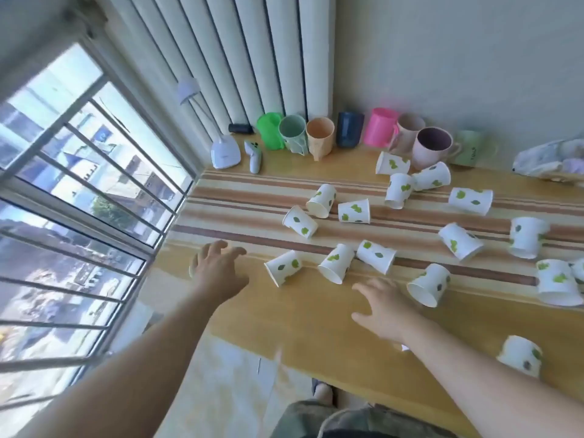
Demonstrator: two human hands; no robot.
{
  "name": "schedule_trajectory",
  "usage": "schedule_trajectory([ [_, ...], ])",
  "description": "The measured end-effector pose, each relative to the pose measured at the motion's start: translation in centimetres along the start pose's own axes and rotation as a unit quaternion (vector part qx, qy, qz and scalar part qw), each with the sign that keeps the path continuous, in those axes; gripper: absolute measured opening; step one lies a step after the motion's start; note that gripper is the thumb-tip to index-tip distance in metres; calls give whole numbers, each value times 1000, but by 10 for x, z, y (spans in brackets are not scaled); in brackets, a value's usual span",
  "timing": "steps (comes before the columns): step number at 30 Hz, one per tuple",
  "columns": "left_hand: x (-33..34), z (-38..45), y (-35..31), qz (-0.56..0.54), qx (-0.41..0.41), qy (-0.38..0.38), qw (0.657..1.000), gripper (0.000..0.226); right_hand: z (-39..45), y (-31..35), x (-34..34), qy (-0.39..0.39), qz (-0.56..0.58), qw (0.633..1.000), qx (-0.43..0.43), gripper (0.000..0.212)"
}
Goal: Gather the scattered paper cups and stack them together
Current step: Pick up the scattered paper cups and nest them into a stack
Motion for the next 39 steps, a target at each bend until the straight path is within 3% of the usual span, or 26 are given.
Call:
schedule_trajectory([
  [3, 19, 16, 49, 36, -77, 53, 995, 91, 20, 11, 18, 28, 0, 1000, 10, 71],
  [5, 39, 22, 70, 2, -84, 98, 992, 100, 32, 13, 30, 43, -8, 999, 20, 70],
  [8, 52, 27, 77, -46, -65, 82, 993, 79, 46, 10, 38, 50, -26, 998, 26, 66],
  [11, 32, 18, 58, -5, -45, 18, 999, 62, 49, 2, 35, 43, -34, 998, 26, 61],
  [13, 12, 2, 27, -33, -7, -41, 999, 65, 46, -7, 28, 20, -11, 1000, 19, 56],
  [16, 4, -34, -44, -99, 128, -81, 983, 68, 31, -28, 13, -16, 29, 999, 23, 50],
  [20, 45, -69, -146, -67, 302, 29, 950, 78, -3, -76, -1, -56, 68, 994, 64, 48],
  [23, 74, -87, -199, -7, 367, 58, 928, 92, -37, -111, -1, -81, 85, 988, 98, 49],
  [28, 105, -97, -228, 41, 340, 62, 937, 94, -82, -146, 21, -82, 134, 981, 111, 43],
  [32, 119, -101, -215, -22, 345, 119, 931, 110, -93, -159, 42, -64, 168, 977, 118, 56],
  [35, 121, -92, -190, -56, 310, 120, 942, 119, -90, -166, 51, -69, 178, 975, 110, 62],
  [37, 127, -80, -174, -49, 270, 90, 957, 112, -80, -176, 57, -91, 177, 976, 91, 65],
  [39, 139, -67, -164, -38, 247, 22, 968, 88, -62, -189, 63, -172, 145, 973, 48, 68],
])
Point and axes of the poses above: each hand's wrist, its own z-axis towards the middle knuckle, its own x-axis out of the palm, y = z × x, the point moved 3 cm from there along z, towards the middle knuckle, and after that the axes turned 9 degrees about z, right-handed, at the moved point
